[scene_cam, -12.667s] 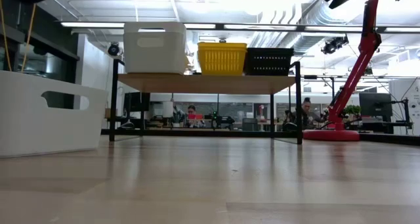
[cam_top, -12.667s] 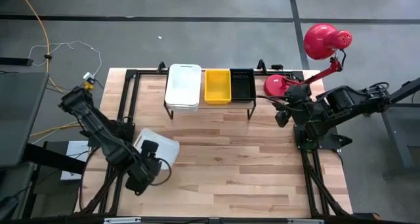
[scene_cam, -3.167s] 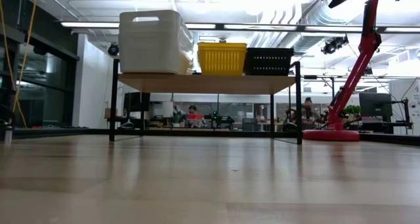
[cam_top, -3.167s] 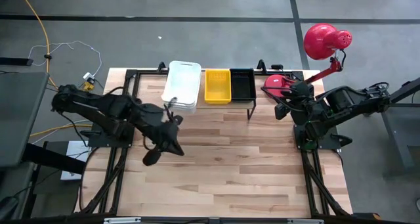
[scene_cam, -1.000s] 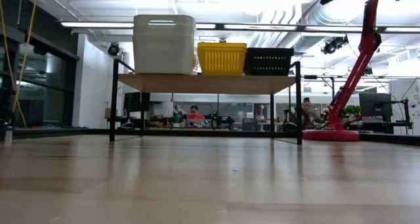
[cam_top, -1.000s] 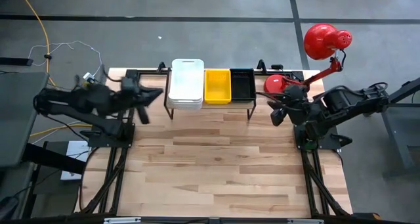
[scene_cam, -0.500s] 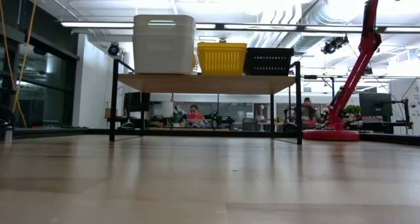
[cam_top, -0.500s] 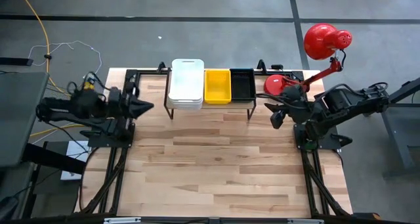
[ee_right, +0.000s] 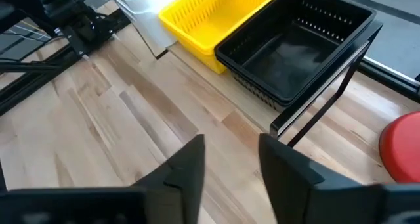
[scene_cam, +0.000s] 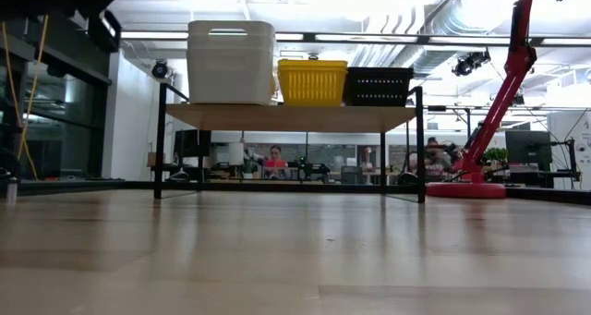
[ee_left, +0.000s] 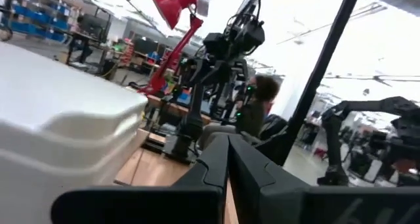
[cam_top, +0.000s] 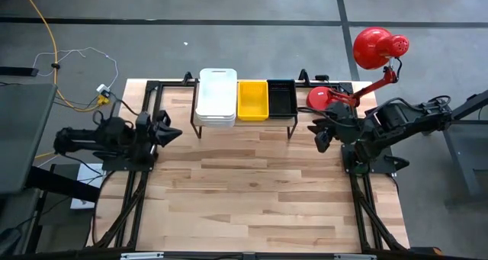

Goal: Stack baskets on shelf by color
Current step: Return to Home Position

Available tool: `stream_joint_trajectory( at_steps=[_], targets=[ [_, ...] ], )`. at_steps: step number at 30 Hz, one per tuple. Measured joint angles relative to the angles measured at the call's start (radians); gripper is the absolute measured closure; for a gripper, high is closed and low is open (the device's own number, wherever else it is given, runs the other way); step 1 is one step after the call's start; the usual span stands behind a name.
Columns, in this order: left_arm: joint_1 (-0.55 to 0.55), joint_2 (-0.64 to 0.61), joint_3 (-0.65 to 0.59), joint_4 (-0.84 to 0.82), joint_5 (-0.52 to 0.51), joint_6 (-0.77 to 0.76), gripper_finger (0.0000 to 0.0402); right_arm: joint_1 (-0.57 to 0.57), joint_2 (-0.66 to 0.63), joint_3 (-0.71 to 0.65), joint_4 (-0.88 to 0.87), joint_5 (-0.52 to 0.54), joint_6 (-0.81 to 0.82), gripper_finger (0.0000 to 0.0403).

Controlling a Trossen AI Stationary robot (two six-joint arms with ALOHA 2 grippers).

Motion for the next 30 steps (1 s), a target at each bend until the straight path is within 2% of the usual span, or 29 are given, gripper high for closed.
stream_joint_trajectory(
  at_steps=[5,8,11,16,21,24,30],
  targets=[
    [0.0,-0.1,-0.115,0.059,0.001,-0.006,0.0401,0.0,-0.008,0.0,0.0,-0.05,0.0,0.0348],
    [0.0,-0.098,-0.169,0.104,0.002,-0.01,0.0401,0.0,-0.035,0.0,0.0,-0.104,0.012,0.0394],
    [0.003,-0.097,-0.226,0.169,-0.009,-0.026,0.0401,0.008,-0.073,0.0,0.0,-0.125,0.03,0.0384],
    [0.019,-0.091,-0.224,0.099,0.009,-0.055,0.0401,0.054,-0.141,0.0,0.015,-0.1,-0.009,0.0399],
    [0.02,-0.088,-0.227,-0.046,-0.036,-0.065,0.0401,0.126,-0.195,-0.015,0.045,-0.083,-0.077,0.04],
    [0.019,-0.08,-0.227,-0.042,-0.028,-0.058,0.0401,0.173,-0.273,-0.142,0.183,-0.092,-0.137,0.0401],
    [0.019,-0.079,-0.227,-0.046,-0.03,-0.058,0.0401,0.206,-0.524,-0.569,0.632,-0.155,-0.27,0.0402]
  ],
)
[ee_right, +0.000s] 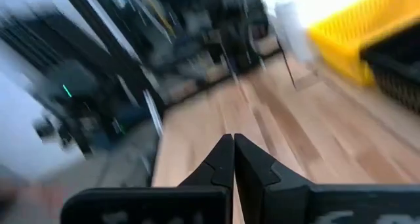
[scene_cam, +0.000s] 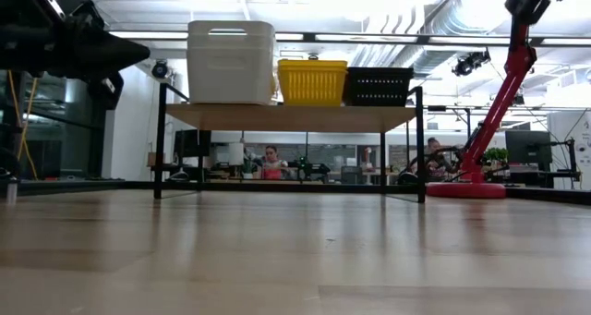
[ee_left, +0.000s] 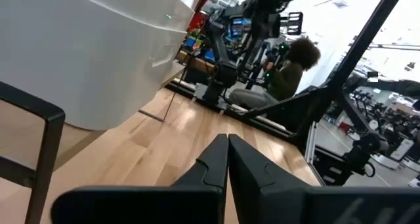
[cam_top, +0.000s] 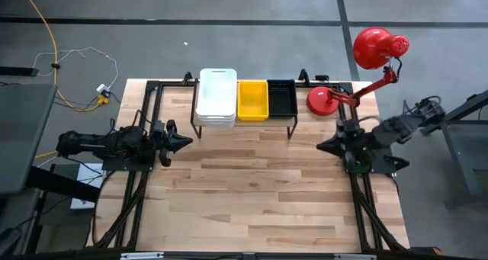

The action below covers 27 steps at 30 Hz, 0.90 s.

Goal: Stack baskets on shelf by color
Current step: Return to Home Position

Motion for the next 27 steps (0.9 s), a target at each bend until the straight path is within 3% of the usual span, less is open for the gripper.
stream_joint_trajectory(
  at_steps=[5,11,15,23,27],
  targets=[
    [0.0,0.0,0.0,0.0,-0.001,0.0,0.0401,-0.082,-0.225,-0.221,0.264,-0.085,-0.111,0.0403],
    [0.0,0.0,0.0,0.0,-0.001,0.0,0.0401,-0.176,-0.465,-0.346,0.212,-0.151,-0.12,0.0403],
    [0.0,0.002,0.0,0.002,-0.001,0.0,0.0401,-0.206,-0.452,-0.375,0.194,-0.183,-0.163,0.0403],
    [0.0,0.01,0.002,0.001,-0.003,0.0,0.0401,-0.275,-0.466,-0.568,0.52,-0.285,-0.165,0.0403],
    [0.0,0.01,0.002,0.001,-0.003,0.0,0.0401,-0.345,-0.465,-0.643,0.599,-0.353,-0.128,0.0403]
  ],
)
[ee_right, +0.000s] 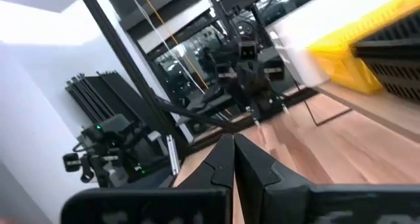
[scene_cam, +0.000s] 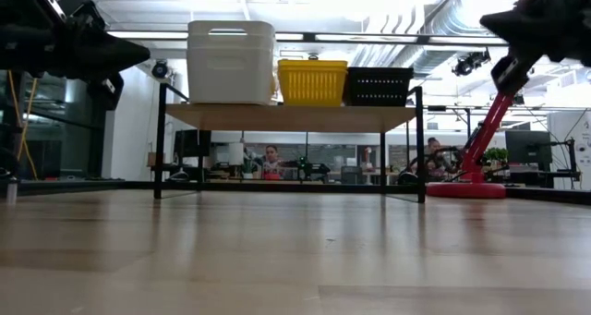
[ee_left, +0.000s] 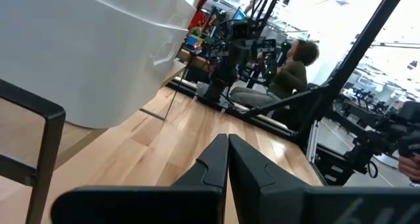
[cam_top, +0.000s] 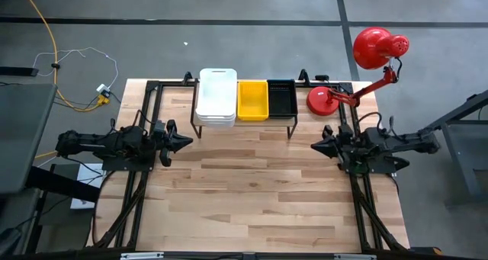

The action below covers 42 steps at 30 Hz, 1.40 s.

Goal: Stack baskets on shelf by color
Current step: Return to Home Position

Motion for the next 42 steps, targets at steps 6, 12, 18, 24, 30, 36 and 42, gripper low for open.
stream_joint_trajectory(
  at_steps=[6,12,18,24,30,36,42],
  targets=[
    [0.0,0.0,0.0,0.0,-0.001,0.0,0.0401,-0.086,0.001,-0.039,-0.019,-0.068,-0.054,0.0403],
    [0.0,0.0,0.0,0.0,-0.003,0.0,0.0401,-0.122,0.025,-0.038,-0.097,-0.056,-0.211,0.0403],
    [0.0,0.0,0.0,0.0,-0.002,0.0,0.0401,-0.123,0.042,-0.038,-0.098,-0.057,-0.217,0.0403],
    [0.0,0.0,0.0,0.0,-0.002,0.0,0.0401,-0.123,0.042,-0.038,-0.099,-0.056,-0.217,0.0403],
    [0.0,0.0,0.0,0.0,-0.002,0.0,0.0401,-0.123,0.042,-0.038,-0.099,-0.056,-0.217,0.0403],
    [0.0,0.0,0.0,0.0,-0.002,0.0,0.0401,-0.123,0.042,-0.038,-0.1,-0.056,-0.217,0.0403],
    [0.0,0.0,-0.001,0.0,-0.002,0.0,0.0401,-0.123,0.042,-0.038,-0.101,-0.056,-0.217,0.0403]
  ],
)
